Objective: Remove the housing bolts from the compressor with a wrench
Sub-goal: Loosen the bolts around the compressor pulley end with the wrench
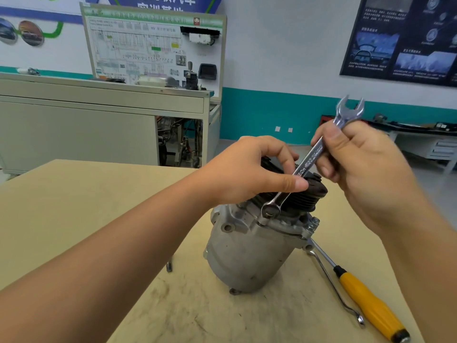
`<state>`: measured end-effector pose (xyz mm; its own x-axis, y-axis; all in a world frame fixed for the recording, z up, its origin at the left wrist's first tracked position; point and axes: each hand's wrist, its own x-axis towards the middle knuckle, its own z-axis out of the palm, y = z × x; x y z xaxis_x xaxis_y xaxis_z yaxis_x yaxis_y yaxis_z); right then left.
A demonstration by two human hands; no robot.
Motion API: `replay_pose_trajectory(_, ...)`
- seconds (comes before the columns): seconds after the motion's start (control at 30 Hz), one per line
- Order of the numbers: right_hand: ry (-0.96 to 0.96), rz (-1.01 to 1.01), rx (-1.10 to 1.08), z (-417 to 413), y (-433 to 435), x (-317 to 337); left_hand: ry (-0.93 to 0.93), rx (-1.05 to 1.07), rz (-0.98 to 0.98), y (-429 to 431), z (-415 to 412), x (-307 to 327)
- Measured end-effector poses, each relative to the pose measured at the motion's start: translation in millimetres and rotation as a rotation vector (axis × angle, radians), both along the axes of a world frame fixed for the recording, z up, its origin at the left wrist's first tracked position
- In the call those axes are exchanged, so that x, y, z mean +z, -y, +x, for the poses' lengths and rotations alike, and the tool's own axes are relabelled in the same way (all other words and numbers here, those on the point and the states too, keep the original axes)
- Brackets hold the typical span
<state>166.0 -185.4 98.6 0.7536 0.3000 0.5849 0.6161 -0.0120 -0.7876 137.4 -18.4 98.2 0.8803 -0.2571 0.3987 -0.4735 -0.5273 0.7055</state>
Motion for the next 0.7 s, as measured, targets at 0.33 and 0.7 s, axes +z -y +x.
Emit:
replay_pose_trajectory(0.33,0.177,0.056,-0.053,-1.8,3.2,2.8,0.009,0.024,-0.028,3.0,-0.3,4.6)
replay_pose_trajectory(0.7,0.179,0.114,-0.061,-3.1,11.0,-11.4,0.007,0.034,0.012,5.8,-1.4,6.0)
